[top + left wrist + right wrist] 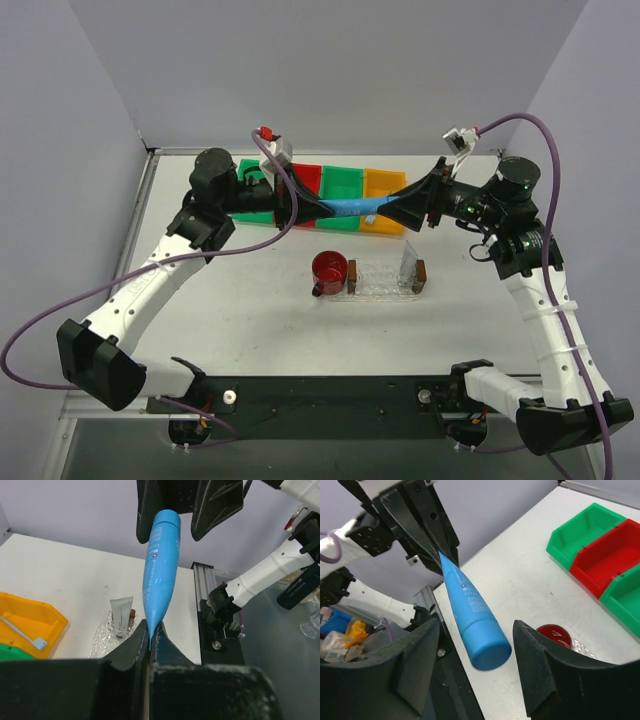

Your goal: Prepare toiletry sets of a toothbrush and toothpaste on the tray

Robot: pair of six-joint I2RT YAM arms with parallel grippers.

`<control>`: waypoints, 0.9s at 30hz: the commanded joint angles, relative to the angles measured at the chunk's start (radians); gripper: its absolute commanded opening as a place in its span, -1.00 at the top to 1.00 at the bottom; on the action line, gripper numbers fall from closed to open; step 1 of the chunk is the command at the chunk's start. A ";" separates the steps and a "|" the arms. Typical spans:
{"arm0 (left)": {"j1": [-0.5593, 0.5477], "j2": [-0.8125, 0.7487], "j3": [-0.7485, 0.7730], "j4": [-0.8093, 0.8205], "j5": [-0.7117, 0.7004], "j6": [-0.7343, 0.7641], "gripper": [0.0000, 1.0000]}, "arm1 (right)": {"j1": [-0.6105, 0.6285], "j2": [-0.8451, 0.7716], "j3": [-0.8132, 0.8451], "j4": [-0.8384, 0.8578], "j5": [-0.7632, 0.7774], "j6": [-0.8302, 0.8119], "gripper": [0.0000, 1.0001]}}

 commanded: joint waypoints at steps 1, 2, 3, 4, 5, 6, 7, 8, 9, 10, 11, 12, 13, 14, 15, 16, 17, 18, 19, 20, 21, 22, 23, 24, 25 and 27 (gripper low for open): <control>-0.002 -0.002 0.156 -0.408 0.000 0.333 1.00 | -0.003 -0.054 0.040 -0.116 0.071 -0.198 -0.41; -0.002 0.003 0.172 -0.458 -0.011 0.422 1.00 | -0.003 -0.057 0.047 -0.137 0.080 -0.225 -0.51; -0.002 0.007 0.202 -0.505 -0.021 0.459 1.00 | 0.000 -0.060 0.054 -0.183 0.097 -0.268 -0.56; -0.002 0.016 0.216 -0.600 -0.030 0.498 1.00 | 0.000 -0.060 0.061 -0.199 0.101 -0.290 -0.60; -0.002 0.019 0.233 -0.643 -0.044 0.577 1.00 | 0.000 -0.060 0.075 -0.217 0.109 -0.308 -0.61; -0.003 0.026 0.245 -0.685 -0.060 0.613 1.00 | -0.002 -0.059 0.080 -0.249 0.115 -0.343 -0.62; -0.006 0.036 0.282 -0.772 -0.078 0.645 1.00 | 0.001 -0.057 0.086 -0.263 0.118 -0.362 -0.64; -0.015 0.045 0.302 -0.820 -0.093 0.718 1.00 | 0.004 -0.054 0.096 -0.286 0.120 -0.376 -0.64; -0.023 0.055 0.326 -0.870 -0.131 0.758 1.00 | 0.007 -0.049 0.101 -0.299 0.123 -0.394 -0.64; -0.035 0.079 0.378 -0.973 -0.152 0.795 1.00 | 0.021 -0.048 0.107 -0.311 0.134 -0.434 -0.65; -0.063 0.090 0.403 -1.024 -0.173 0.867 1.00 | 0.032 -0.045 0.118 -0.340 0.143 -0.446 -0.65; -0.081 0.104 0.432 -1.073 -0.226 0.901 1.00 | 0.047 -0.034 0.126 -0.357 0.152 -0.486 -0.65; -0.097 0.125 0.470 -1.149 -0.253 0.929 1.00 | 0.065 -0.029 0.135 -0.380 0.186 -0.544 -0.64; -0.117 0.134 0.488 -1.176 -0.280 0.964 1.00 | 0.113 -0.022 0.143 -0.426 0.206 -0.572 -0.65; -0.147 0.142 0.500 -1.197 -0.303 0.976 1.00 | 0.136 -0.008 0.149 -0.444 0.227 -0.598 -0.65; -0.158 0.147 0.508 -1.217 -0.328 0.983 1.00 | 0.153 -0.002 0.147 -0.455 0.242 -0.620 -0.64; -0.164 0.147 0.515 -1.217 -0.336 0.983 1.00 | 0.176 0.001 0.141 -0.460 0.252 -0.641 -0.63; -0.176 0.145 0.517 -1.217 -0.339 0.983 1.00 | 0.182 0.007 0.123 -0.461 0.247 -0.649 -0.63; -0.183 0.145 0.520 -1.216 -0.354 0.983 1.00 | 0.187 0.010 0.117 -0.460 0.244 -0.657 -0.61; -0.187 0.147 0.528 -1.216 -0.362 0.984 1.00 | 0.197 0.015 0.107 -0.460 0.246 -0.676 -0.61; -0.198 0.147 0.531 -1.214 -0.368 0.984 1.00 | 0.205 0.017 0.095 -0.461 0.247 -0.686 -0.60; -0.201 0.147 0.534 -1.214 -0.370 0.983 1.00 | 0.211 0.020 0.089 -0.460 0.249 -0.692 -0.59; -0.204 0.147 0.540 -1.211 -0.370 0.977 1.00 | 0.219 0.024 0.084 -0.461 0.252 -0.706 -0.58; -0.209 0.148 0.543 -1.207 -0.370 0.975 1.00 | 0.237 0.029 0.080 -0.461 0.253 -0.709 -0.57; -0.218 0.150 0.546 -1.205 -0.368 0.975 1.00 | 0.244 0.033 0.072 -0.461 0.256 -0.715 -0.57; -0.227 0.153 0.554 -1.201 -0.365 0.966 1.00 | 0.270 0.047 0.067 -0.460 0.275 -0.726 -0.53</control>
